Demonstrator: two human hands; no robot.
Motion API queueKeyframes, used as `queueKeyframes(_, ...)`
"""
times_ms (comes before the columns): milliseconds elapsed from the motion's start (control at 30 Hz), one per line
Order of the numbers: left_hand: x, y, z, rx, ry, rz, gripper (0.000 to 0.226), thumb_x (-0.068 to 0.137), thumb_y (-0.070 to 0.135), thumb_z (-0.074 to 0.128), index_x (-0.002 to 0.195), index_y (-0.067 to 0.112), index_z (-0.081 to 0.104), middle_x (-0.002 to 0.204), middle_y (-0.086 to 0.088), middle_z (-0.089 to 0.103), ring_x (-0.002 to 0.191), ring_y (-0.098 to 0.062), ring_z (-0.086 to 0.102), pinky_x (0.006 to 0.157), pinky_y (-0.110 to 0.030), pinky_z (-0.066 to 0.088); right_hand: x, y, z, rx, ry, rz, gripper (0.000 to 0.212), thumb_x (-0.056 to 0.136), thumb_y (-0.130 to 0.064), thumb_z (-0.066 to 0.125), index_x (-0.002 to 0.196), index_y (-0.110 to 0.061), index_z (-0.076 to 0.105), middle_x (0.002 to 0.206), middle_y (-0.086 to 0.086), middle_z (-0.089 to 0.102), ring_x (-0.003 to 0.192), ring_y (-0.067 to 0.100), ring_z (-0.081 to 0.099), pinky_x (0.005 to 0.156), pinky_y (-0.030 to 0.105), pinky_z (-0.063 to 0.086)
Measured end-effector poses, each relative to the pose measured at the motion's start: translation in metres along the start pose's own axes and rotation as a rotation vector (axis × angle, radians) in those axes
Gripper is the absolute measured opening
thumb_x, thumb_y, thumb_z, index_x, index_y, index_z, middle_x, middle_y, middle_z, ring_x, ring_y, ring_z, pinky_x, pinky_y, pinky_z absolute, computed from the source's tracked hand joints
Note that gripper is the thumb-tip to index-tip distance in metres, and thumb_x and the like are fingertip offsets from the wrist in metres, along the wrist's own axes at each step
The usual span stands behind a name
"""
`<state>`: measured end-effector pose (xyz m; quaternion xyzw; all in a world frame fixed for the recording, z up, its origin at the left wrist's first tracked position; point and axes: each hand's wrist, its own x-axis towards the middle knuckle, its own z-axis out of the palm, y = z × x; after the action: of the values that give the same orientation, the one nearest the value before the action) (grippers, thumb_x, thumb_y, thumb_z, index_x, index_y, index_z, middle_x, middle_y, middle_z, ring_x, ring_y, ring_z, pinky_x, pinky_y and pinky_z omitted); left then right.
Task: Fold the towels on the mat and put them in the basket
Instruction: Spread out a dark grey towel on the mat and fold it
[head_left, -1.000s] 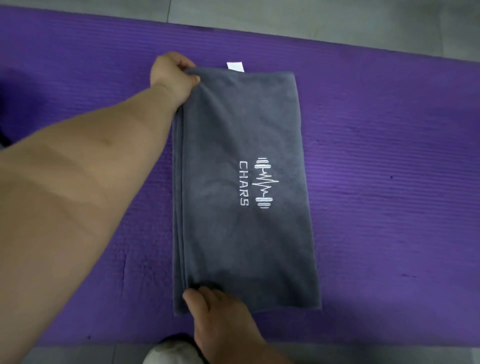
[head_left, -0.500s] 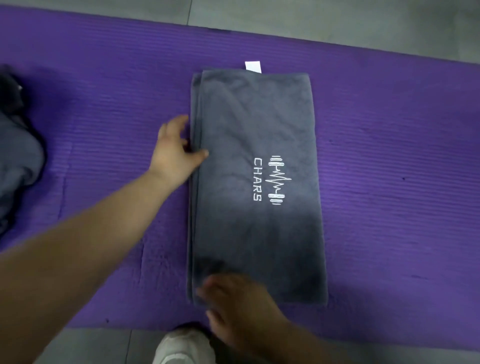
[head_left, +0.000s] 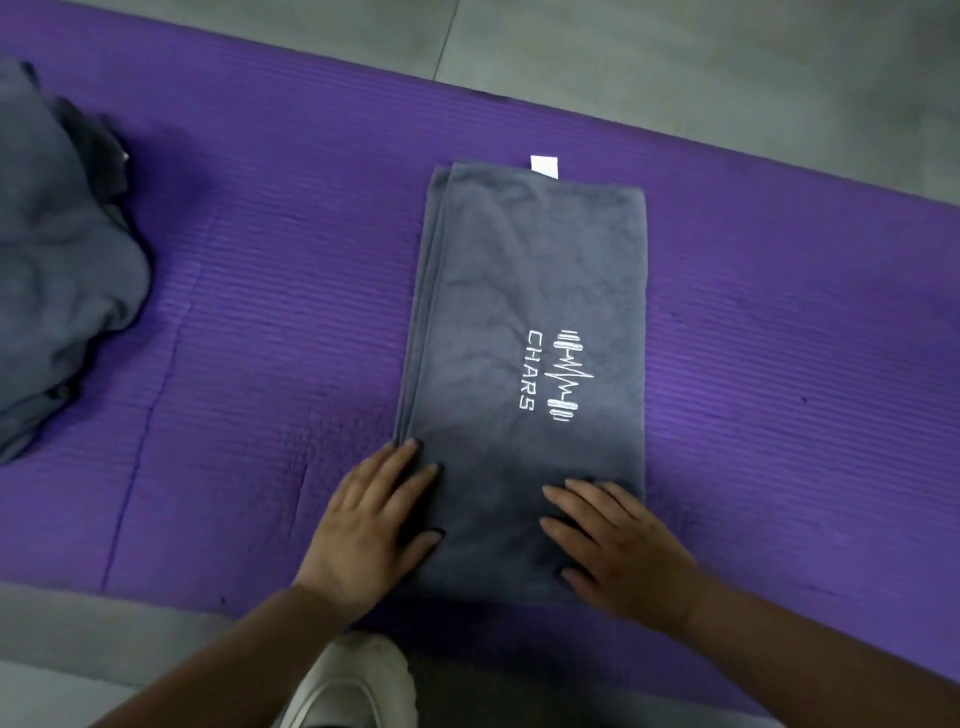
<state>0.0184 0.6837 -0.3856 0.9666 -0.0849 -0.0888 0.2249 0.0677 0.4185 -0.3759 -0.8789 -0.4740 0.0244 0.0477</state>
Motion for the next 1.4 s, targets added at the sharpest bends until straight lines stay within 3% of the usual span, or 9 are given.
queueKeyframes(167,0.0,0.003,-0.02,-0.363,0.117,-0.459,0.058,0.069,0.02,0.075,0.119,0.0,0.051,0.092,-0.014,0.063,0.083,-0.014,0.056,0.075,-0.018,0.037,0.046,-0.067,-0.002,0.291,0.193,0.253,0.022,0.068,-0.035,0.046,0.086,-0.021,0.043,0.08,-0.001,0.061,0.075,0.015,0.05,0.065,0.025,0.04)
queueKeyframes(400,0.03,-0.005,-0.03,-0.843,-0.036,-0.86,0.034,0.077,-0.004,0.066,0.11,0.001,0.058,0.065,-0.002,0.056,0.039,0.004,0.051,0.043,-0.005,0.039,0.1,-0.126,-0.002,0.319,0.019,0.584,0.045,0.048,-0.065,0.058,0.074,-0.028,0.055,0.066,-0.01,0.058,0.056,0.008,0.058,0.048,0.015,0.044)
queueKeyframes(533,0.036,-0.011,-0.042,-0.879,0.049,-0.902,0.013,0.088,0.003,0.054,0.085,0.014,0.06,0.052,0.008,0.058,0.033,0.005,0.047,0.036,-0.007,0.034,0.112,-0.133,-0.001,0.24,-0.034,0.681,0.063,0.019,-0.066,0.075,0.064,-0.024,0.061,0.062,-0.006,0.059,0.052,0.012,0.057,0.045,0.021,0.046)
queueKeyframes(633,0.055,-0.015,-0.046,-0.896,0.093,-0.905,0.025,0.093,0.007,0.047,0.072,0.019,0.053,0.065,0.001,0.056,0.034,0.007,0.049,0.037,-0.006,0.037,0.114,-0.133,0.005,0.213,0.001,0.68,0.035,0.034,-0.041,0.075,0.061,-0.022,0.063,0.058,-0.003,0.059,0.047,0.013,0.056,0.041,0.02,0.043)
queueKeyframes(733,0.091,-0.02,-0.057,-0.888,0.155,-0.817,0.01,0.093,0.007,0.046,0.09,0.012,0.054,0.072,0.001,0.053,0.04,0.011,0.052,0.043,-0.006,0.042,0.114,-0.129,0.007,0.242,0.067,0.658,0.015,0.048,-0.024,0.053,0.059,-0.02,0.062,0.054,-0.003,0.058,0.042,0.013,0.055,0.037,0.017,0.041)
queueKeyframes(833,0.137,-0.024,-0.068,-0.829,0.192,-0.753,0.029,0.091,0.012,0.052,0.119,0.006,0.049,0.07,0.001,0.052,0.041,0.008,0.052,0.055,-0.018,0.045,0.113,-0.124,0.003,0.269,0.043,0.672,0.037,0.023,-0.032,0.074,0.056,-0.021,0.061,0.052,-0.009,0.058,0.042,0.006,0.055,0.036,0.012,0.038)
queueKeyframes(1000,0.188,-0.017,-0.074,-0.7,0.135,-0.691,0.062,0.081,0.015,0.068,0.133,0.003,0.036,0.101,-0.014,0.061,0.099,-0.023,0.058,0.093,-0.038,0.047,0.1,-0.122,0.003,0.289,0.068,0.594,0.056,0.024,-0.036,0.075,0.071,-0.024,0.047,0.057,-0.011,0.058,0.045,0.004,0.054,0.035,0.012,0.036)
queueKeyframes(1133,0.194,-0.008,-0.07,-0.565,0.095,-0.594,0.056,0.081,0.005,0.064,0.131,0.003,0.038,0.066,0.007,0.044,0.086,-0.014,0.048,0.078,-0.022,0.038,0.092,-0.126,0.003,0.285,0.051,0.58,0.077,0.019,-0.039,0.08,0.076,-0.021,0.032,0.058,-0.012,0.058,0.048,0.002,0.055,0.035,0.013,0.037)
queueKeyframes(1400,0.178,-0.025,-0.068,-0.622,0.171,-0.657,0.048,0.081,-0.003,0.059,0.127,0.0,0.045,0.068,0.005,0.042,0.061,-0.011,0.043,0.048,-0.005,0.034,0.087,-0.134,0.001,0.327,0.014,0.556,0.073,0.015,-0.044,0.074,0.074,-0.021,0.039,0.054,-0.014,0.057,0.046,0.002,0.054,0.036,0.013,0.037)
